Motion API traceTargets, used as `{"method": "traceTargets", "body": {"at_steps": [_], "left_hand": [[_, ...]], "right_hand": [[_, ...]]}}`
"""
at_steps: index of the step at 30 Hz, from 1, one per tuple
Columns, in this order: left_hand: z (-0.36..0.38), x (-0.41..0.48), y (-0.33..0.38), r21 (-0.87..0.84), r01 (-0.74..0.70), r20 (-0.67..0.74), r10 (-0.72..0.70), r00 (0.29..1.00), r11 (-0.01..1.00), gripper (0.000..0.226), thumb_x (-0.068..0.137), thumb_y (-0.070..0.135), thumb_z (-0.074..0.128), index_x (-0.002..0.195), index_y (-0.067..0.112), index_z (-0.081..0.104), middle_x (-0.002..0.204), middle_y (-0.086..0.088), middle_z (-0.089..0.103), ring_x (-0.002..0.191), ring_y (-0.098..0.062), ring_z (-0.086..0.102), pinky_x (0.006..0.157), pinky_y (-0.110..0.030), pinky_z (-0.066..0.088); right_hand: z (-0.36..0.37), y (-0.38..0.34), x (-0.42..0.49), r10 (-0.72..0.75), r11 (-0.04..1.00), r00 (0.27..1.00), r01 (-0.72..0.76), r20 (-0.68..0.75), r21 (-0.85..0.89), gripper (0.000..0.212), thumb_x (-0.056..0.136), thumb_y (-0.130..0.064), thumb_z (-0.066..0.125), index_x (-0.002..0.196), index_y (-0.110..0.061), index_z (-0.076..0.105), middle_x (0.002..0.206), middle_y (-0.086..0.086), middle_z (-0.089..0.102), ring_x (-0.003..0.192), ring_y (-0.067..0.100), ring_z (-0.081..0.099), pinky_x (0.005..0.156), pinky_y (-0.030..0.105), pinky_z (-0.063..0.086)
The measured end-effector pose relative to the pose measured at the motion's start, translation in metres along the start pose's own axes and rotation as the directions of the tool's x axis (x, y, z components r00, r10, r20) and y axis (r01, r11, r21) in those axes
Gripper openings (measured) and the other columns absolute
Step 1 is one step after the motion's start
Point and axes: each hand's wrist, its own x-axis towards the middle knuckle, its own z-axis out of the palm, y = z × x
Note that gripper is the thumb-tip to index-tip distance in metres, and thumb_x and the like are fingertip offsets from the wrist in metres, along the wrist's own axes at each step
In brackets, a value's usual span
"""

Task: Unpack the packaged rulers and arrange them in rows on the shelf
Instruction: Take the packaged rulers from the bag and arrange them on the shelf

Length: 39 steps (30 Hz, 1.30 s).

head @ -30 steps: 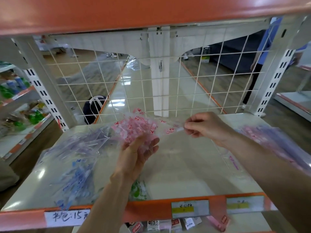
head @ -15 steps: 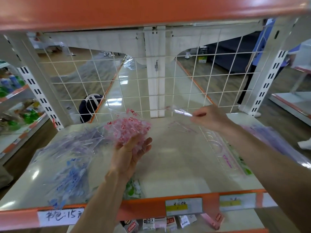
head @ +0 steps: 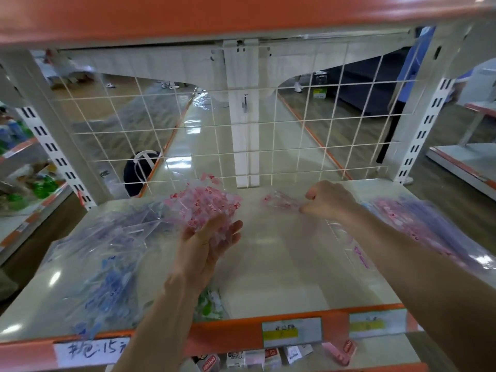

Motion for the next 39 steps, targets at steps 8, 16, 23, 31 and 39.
{"method": "traceTargets", "body": {"at_steps": [8,16,23,31,39], "left_hand": [[0.003,-0.003,-0.001,0.061,0.036,0.077,-0.040,0.996,0.997,0.021,0.088,-0.002,0.055,0.105,0.008,0.062,0.098,-0.011,0.073,0.079,-0.028,0.072,0.061,-0.034,0.058],[0.004,-0.007,-0.004,0.226,0.073,0.192,-0.117,0.974,0.972,0.042,0.073,0.007,0.068,0.113,0.000,0.060,0.100,-0.014,0.072,0.082,-0.032,0.070,0.057,-0.032,0.056],[0.003,-0.008,0.002,0.067,0.108,0.191,-0.119,0.974,0.992,0.033,0.079,0.028,0.060,0.102,0.006,0.067,0.092,-0.013,0.072,0.071,-0.028,0.070,0.054,-0.032,0.056],[0.000,-0.004,0.004,-0.014,0.077,0.059,-0.077,0.995,0.997,0.041,0.078,0.032,0.060,0.115,0.012,0.063,0.105,-0.009,0.072,0.082,-0.029,0.071,0.062,-0.034,0.058],[-0.006,0.002,0.003,-0.095,0.026,-0.065,-0.032,0.997,0.995,0.034,0.089,0.028,0.057,0.116,0.007,0.061,0.102,-0.014,0.072,0.077,-0.028,0.071,0.068,-0.038,0.060]], "right_hand": [[-0.022,-0.077,-0.044,-0.393,0.741,0.911,0.394,-0.125,0.544,0.009,0.085,-0.019,0.066,0.092,-0.018,0.072,0.084,-0.015,0.066,0.083,0.002,0.063,0.083,0.021,0.049],[-0.046,-0.137,-0.051,-0.494,0.827,0.867,0.490,-0.059,0.276,0.039,0.085,-0.034,0.067,0.108,-0.003,0.067,0.094,0.011,0.067,0.087,0.027,0.062,0.069,0.028,0.047],[-0.065,-0.137,-0.044,-0.461,0.773,0.887,0.410,-0.014,0.484,0.014,0.084,-0.018,0.068,0.093,-0.008,0.073,0.079,-0.006,0.066,0.062,0.000,0.056,0.050,0.007,0.041],[-0.089,-0.069,-0.074,-0.353,0.466,0.899,0.410,-0.260,0.784,0.010,0.087,-0.010,0.065,0.079,-0.013,0.071,0.065,0.002,0.068,0.057,0.010,0.062,0.054,0.018,0.051],[0.001,-0.032,-0.088,-0.190,0.379,0.954,0.288,-0.231,0.879,0.027,0.081,0.013,0.061,0.075,-0.012,0.069,0.061,0.000,0.067,0.059,0.008,0.059,0.061,0.014,0.048]]}}
